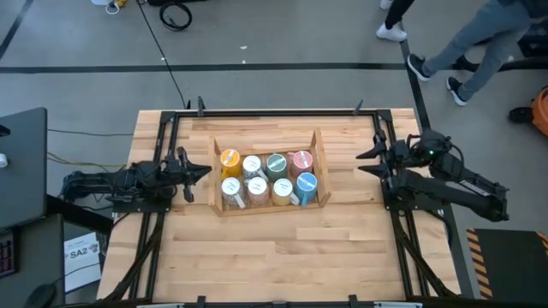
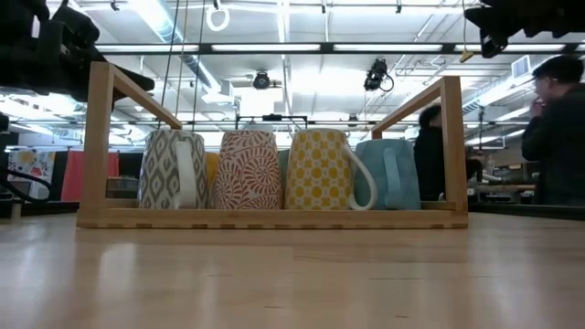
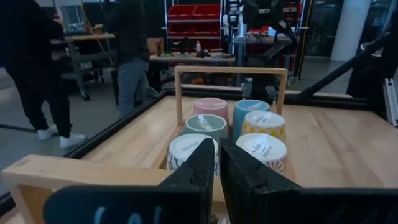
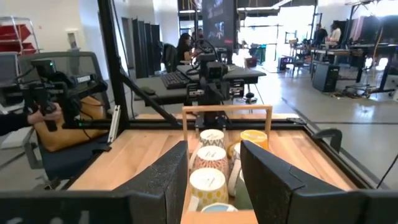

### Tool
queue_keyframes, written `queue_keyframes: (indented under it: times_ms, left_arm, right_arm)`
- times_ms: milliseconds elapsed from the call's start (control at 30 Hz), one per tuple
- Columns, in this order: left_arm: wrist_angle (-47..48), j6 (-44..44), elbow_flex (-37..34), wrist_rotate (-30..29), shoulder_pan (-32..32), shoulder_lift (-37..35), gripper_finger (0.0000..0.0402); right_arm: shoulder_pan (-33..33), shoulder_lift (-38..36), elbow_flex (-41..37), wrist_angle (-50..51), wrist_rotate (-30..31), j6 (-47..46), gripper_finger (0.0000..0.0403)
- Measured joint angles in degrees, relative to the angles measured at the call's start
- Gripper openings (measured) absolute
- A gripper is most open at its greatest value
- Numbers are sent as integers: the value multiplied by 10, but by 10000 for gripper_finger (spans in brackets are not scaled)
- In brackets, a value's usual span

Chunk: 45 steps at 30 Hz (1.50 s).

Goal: Place coffee mugs
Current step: Return to Home Position

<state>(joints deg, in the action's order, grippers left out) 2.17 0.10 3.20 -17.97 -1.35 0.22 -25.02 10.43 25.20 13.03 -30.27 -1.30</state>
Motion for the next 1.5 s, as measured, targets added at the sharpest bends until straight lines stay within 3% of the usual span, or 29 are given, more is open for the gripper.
queue_keyframes:
  times_ms: [300, 567, 767, 1133, 1500]
  left_arm:
    - [2, -9, 0, -2, 13, 0, 29]
    - [-3, -10, 0, -3, 23, 0, 29]
    - [-3, -17, 0, -4, 26, 0, 29]
    - [0, -24, 0, -5, 26, 0, 29]
    - [27, -24, 3, -30, 26, 1, 29]
  right_arm:
    - [0, -104, -80, -22, 7, -33, 153]
    - [0, -98, -173, -141, 31, -54, 153]
    - [0, -98, -247, -248, 83, -66, 153]
    - [0, -97, -248, -182, 172, -46, 153]
    - [0, -72, -248, -160, 184, -68, 153]
